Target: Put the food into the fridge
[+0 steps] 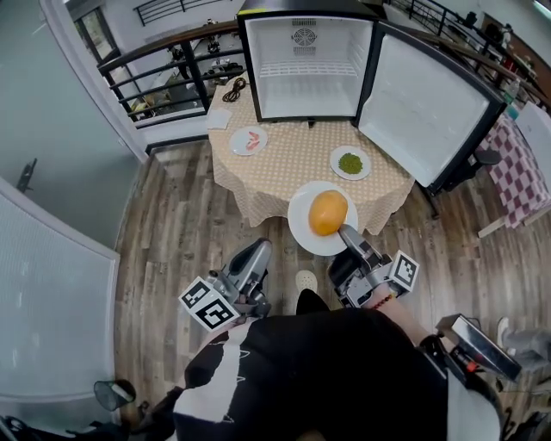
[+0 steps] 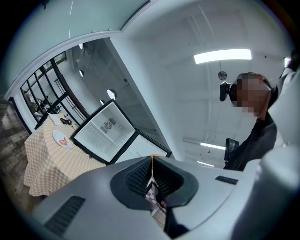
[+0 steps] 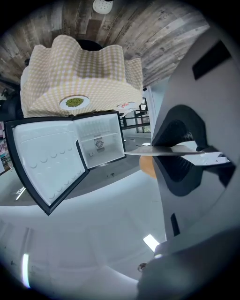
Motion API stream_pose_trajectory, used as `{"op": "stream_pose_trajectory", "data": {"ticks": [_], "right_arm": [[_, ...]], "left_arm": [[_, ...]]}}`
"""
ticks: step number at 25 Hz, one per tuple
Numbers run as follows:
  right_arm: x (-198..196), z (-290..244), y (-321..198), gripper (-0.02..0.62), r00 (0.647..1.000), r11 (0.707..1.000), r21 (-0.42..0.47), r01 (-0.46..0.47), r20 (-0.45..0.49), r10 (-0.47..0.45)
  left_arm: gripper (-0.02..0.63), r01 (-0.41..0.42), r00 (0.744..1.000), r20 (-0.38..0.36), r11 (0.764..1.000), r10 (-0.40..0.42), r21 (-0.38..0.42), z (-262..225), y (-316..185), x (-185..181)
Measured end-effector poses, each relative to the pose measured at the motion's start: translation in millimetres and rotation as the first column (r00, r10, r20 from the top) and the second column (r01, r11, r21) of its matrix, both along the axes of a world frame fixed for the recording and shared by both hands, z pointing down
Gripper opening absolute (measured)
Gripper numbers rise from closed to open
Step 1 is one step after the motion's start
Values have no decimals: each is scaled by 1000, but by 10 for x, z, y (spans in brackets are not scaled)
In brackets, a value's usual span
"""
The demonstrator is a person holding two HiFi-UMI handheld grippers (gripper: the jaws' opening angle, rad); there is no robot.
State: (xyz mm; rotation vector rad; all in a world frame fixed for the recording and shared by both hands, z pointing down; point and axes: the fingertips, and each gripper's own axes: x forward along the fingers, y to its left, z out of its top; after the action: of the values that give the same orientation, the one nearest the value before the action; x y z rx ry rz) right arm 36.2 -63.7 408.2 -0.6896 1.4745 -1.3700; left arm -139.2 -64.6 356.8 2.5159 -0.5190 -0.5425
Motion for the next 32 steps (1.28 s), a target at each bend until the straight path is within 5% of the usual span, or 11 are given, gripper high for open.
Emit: {"op": "stream_pose_trajectory", "data": {"ticks": [15, 32], "right_arm": [[564, -47, -1984, 34, 999, 999, -14, 47, -7, -47], [855, 183, -3221, 34, 998, 996, -61, 66, -18, -68]], "left_arm": [[20, 34, 999, 18, 999, -33, -17, -72, -1845, 565], [20, 56, 998, 23, 998, -55, -17, 26, -2995, 885]]}}
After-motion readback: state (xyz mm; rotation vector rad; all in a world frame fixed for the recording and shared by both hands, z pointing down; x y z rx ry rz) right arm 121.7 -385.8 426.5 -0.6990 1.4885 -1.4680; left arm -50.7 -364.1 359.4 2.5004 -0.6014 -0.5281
